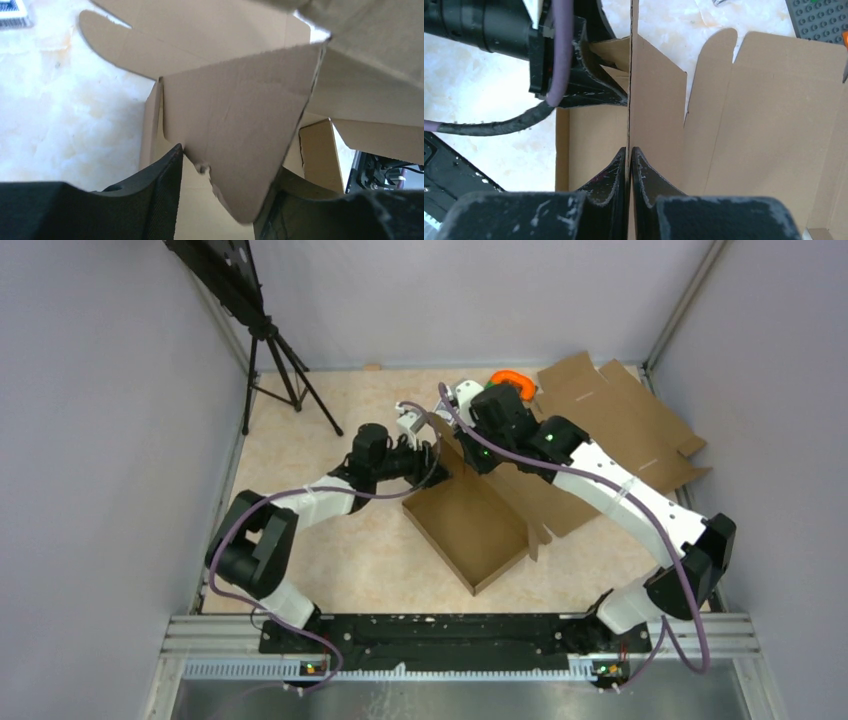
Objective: Fold the paper box
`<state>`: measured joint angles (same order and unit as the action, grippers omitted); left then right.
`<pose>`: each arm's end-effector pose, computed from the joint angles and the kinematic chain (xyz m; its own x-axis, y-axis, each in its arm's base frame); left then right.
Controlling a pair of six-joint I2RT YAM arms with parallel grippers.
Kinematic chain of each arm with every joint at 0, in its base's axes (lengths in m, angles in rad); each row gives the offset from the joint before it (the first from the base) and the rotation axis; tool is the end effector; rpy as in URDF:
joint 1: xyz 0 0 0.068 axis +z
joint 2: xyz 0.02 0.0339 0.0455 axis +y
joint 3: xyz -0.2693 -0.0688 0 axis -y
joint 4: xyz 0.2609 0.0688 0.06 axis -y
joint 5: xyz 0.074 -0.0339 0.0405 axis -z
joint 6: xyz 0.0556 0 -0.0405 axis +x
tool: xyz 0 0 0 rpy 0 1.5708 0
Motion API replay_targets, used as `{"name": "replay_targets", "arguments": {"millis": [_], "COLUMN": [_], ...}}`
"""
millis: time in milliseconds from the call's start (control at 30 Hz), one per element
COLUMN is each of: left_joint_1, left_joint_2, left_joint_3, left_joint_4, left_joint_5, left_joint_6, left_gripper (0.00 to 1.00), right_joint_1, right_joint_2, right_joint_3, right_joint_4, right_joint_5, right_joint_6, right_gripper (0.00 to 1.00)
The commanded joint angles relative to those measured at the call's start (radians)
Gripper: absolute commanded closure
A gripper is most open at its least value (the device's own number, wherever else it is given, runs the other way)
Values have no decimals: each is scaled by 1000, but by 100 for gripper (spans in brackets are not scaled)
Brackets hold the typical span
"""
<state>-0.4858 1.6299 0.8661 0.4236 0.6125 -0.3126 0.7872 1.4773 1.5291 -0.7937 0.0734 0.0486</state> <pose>0.3198 -0.2050 0.2053 -0.5456 0.0036 -0.8380 0.7288 0.4956 -0.4724 0.2483 0.2434 0.3676 -0.5088 -0.4420 -0.7387 -0.6444 0.7646 -0.0137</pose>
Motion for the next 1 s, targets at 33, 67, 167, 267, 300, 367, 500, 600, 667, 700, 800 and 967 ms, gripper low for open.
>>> {"name": "replay_targets", "arguments": {"millis": [33,67,167,267,300,367,500,600,667,700,800,967], "left_joint_1": [-9,-8,-7,-1,-1,0,1,2,7,17,72,98], "left_joint_2": [-139,-161,-238,-339,-372,-443,-587,-656,-650,-633,-556,-413], "left_joint_3": [-64,-67,-121,-210,-235,-269,-305,-302,-279,-252,-194,-125], "left_joint_4": [-60,-107,-161,-115,-101,-111,-141,-127,-110,-103,-66,61], "left_joint_5": [-94,-115,-181,-243,-255,-278,-331,-378,-384,-368,-278,-126], "left_joint_6": [5,12,15,-20,-30,-35,-6,36,59,64,37,-1], "left_gripper": [44,41,36,33,32,30,19,10,7,7,9,21], "right_joint_1": [16,16,17,20,20,21,25,26,28,30,32,34], "right_joint_2": [-25,-28,-31,-32,-32,-33,-37,-37,-39,-39,-45,-46], "right_joint_3": [-7,-6,-4,-4,-4,1,8,14,14,13,7,13], "right_joint_4": [18,15,3,-2,0,-2,-5,-12,-14,-11,-8,-14], "right_joint_5": [70,67,57,59,57,53,41,34,31,29,26,26], "right_joint_6": [7,2,-13,-20,-22,-25,-38,-43,-44,-44,-43,-43], "right_gripper": [95,95,95,95,95,95,94,94,93,93,90,89]}}
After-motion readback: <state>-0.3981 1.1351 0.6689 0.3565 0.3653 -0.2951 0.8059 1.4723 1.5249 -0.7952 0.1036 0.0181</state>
